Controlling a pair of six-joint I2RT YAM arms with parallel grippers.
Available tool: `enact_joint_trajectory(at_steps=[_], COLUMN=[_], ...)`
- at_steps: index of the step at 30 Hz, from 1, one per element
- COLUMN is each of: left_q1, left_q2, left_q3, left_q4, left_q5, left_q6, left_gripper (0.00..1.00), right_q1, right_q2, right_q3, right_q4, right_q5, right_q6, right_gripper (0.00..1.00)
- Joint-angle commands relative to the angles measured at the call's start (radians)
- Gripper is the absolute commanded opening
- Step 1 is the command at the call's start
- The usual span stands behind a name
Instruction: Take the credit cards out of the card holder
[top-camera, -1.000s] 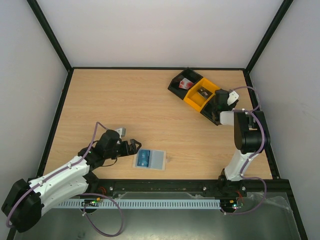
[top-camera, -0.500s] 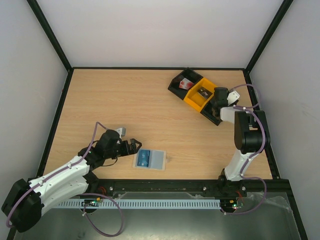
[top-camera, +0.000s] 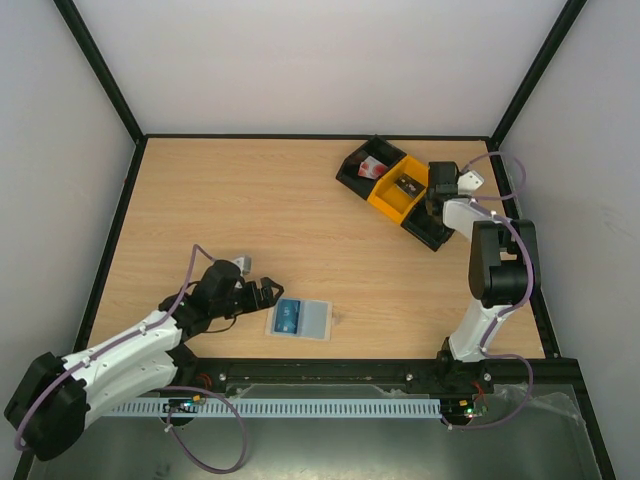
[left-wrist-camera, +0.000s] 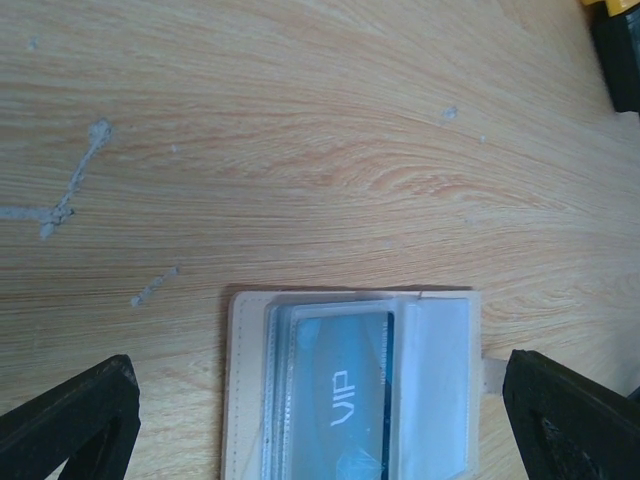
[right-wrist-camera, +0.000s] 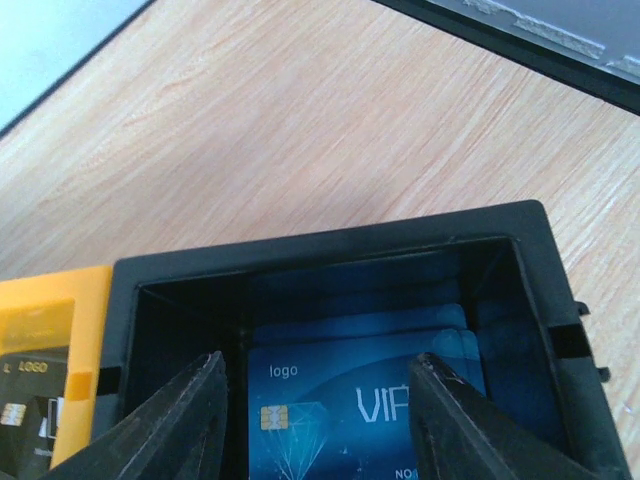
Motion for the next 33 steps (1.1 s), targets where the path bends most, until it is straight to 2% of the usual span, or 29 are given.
enact_joint_trajectory(at_steps=[1, 9, 15, 22, 27, 33], left_q1=[0.007, 0.007, 0.007, -0.005, -0.044, -0.140], left_q2=[0.032, 0.051, 0.062, 0.089, 0.099, 0.189], left_q3=[-0.017, -0.042, -0.086, -0.132, -0.179, -0.155], left_q4=[0.010, 0.061, 0.139, 0.242, 0.357, 0.455], left_q5=[-0.007, 0.026, 0.064, 0.132, 0.143, 0.116], left_q6=[-0.010, -0.018, -0.018, -0.102, -0.192, -0.281], left_gripper=[1.00, 1.00, 1.00, 1.00, 1.00, 1.00], right_q1=[-0.002, 0.005, 0.069, 0.166, 0.240, 0.326], right_q2=[-0.026, -0.112, -0.286, -0.488, -0.628, -0.790], right_q3=[0.051, 0.016, -0.103, -0.243, -0.341, -0.466], right_q4=[-0.149, -0.204, -0.208, -0.233, -0.234, -0.207], right_q5=[0.032, -0.178, -0.299, -0.382, -0.451, -0.542], right_q6=[-0.019, -0.071, -0.104, -0.095, -0.074, -0.039], right_gripper=[0.49, 0.49, 0.49, 0.49, 0.49, 0.50])
